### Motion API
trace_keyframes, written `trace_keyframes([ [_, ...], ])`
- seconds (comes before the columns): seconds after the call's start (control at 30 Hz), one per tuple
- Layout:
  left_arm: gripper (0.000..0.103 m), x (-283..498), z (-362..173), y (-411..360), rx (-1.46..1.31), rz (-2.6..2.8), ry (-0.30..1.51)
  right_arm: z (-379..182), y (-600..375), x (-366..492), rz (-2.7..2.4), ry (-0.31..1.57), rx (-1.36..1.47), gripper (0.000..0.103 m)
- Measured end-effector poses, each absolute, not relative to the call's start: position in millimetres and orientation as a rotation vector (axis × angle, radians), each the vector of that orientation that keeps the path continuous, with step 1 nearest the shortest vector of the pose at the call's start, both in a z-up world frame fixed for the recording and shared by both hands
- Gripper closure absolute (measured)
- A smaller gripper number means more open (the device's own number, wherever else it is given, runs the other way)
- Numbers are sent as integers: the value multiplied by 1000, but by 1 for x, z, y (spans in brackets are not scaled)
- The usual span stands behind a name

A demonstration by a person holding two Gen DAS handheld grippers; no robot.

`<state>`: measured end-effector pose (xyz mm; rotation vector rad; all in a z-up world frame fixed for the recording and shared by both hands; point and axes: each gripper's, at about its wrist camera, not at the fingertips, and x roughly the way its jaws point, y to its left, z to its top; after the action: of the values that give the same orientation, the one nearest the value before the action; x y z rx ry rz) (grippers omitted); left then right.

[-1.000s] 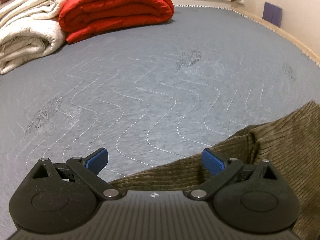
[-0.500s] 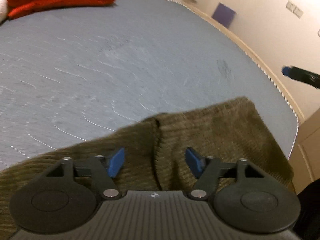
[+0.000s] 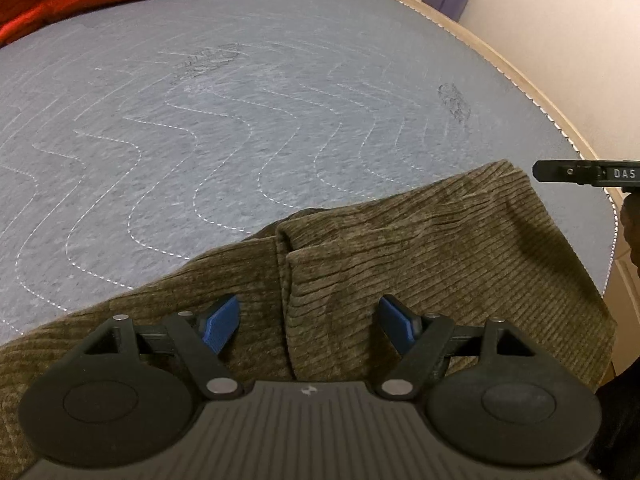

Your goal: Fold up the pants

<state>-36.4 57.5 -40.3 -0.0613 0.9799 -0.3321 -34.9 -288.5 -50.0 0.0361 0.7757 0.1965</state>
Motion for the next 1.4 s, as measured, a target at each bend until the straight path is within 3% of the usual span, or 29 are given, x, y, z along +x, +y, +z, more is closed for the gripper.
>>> trace_keyframes([
  [0.27,25,-34,-48,48,-14,-327,971,-47,-290,-36,201,770,31,16],
  [0.33,46,-36,-46,48,-5,-335,957,-47,-291,-36,200,771,30,16],
  [0.37,51,-37,-43,49,-7,-338,953,-47,-290,-36,199,772,28,15],
  [0.43,76,-39,-35,54,-28,-347,943,-47,-289,-36,199,773,22,15],
  [0.53,85,-41,-23,66,-70,-364,921,-47,-289,-36,198,770,16,15],
  [0.57,93,-43,-19,71,-94,-361,910,-47,-289,-36,198,769,16,15],
  [0.63,94,-44,-10,79,-143,-352,886,-46,-290,-37,194,765,18,15],
  [0.8,92,-40,-12,78,-112,-327,912,-46,-293,-38,186,762,22,15],
  [0.87,82,-40,-17,70,-49,-316,921,-47,-293,-38,184,764,17,15],
  [0.93,48,-40,-15,69,-18,-281,914,-48,-293,-37,180,768,15,15],
  [1.0,40,-40,-11,71,-11,-248,888,-48,-293,-37,179,771,14,15],
  [1.4,43,-56,19,62,-46,-337,692,-47,-288,-37,181,767,2,15],
])
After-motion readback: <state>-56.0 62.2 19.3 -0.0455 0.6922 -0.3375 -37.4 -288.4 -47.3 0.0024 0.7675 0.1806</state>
